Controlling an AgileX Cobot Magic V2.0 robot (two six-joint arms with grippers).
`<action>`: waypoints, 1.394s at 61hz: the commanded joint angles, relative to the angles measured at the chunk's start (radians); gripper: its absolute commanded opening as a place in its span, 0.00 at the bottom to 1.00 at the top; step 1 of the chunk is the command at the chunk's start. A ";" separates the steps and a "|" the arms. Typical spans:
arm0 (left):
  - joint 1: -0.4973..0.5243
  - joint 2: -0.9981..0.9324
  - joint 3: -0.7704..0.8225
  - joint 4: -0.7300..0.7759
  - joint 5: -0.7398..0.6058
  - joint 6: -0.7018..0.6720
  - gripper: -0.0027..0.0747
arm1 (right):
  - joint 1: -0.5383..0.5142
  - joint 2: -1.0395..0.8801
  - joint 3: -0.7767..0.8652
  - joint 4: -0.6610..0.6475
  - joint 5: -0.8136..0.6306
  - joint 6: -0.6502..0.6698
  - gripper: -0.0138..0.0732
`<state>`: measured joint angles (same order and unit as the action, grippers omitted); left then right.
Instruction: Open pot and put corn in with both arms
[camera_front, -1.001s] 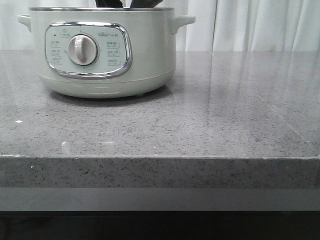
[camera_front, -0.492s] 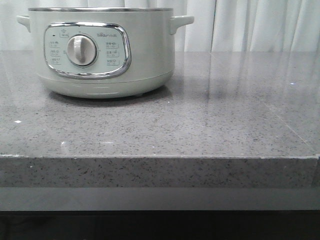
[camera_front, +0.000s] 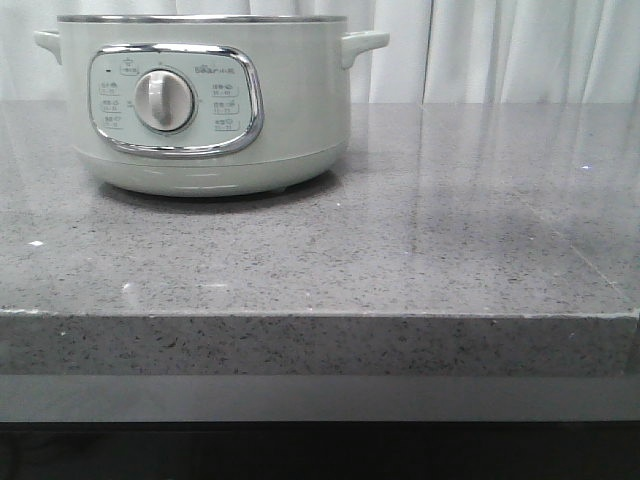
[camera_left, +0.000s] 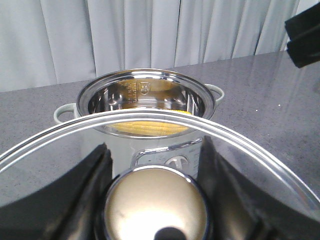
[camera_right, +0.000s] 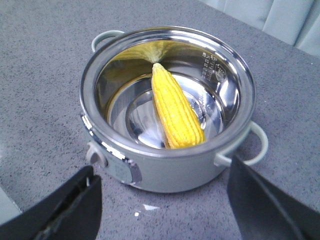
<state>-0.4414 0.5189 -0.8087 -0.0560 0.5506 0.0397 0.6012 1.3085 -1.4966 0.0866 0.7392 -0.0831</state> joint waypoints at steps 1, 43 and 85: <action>0.001 -0.001 -0.040 -0.007 -0.146 -0.001 0.34 | -0.005 -0.107 0.059 0.013 -0.131 -0.003 0.78; 0.001 -0.001 -0.040 -0.007 -0.146 -0.001 0.34 | -0.005 -0.508 0.546 0.017 -0.192 -0.003 0.78; 0.001 0.048 -0.045 -0.016 -0.268 -0.001 0.34 | -0.005 -0.509 0.557 0.017 -0.190 -0.003 0.78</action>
<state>-0.4414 0.5387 -0.8087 -0.0596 0.4852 0.0397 0.6012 0.8085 -0.9141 0.0975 0.6277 -0.0831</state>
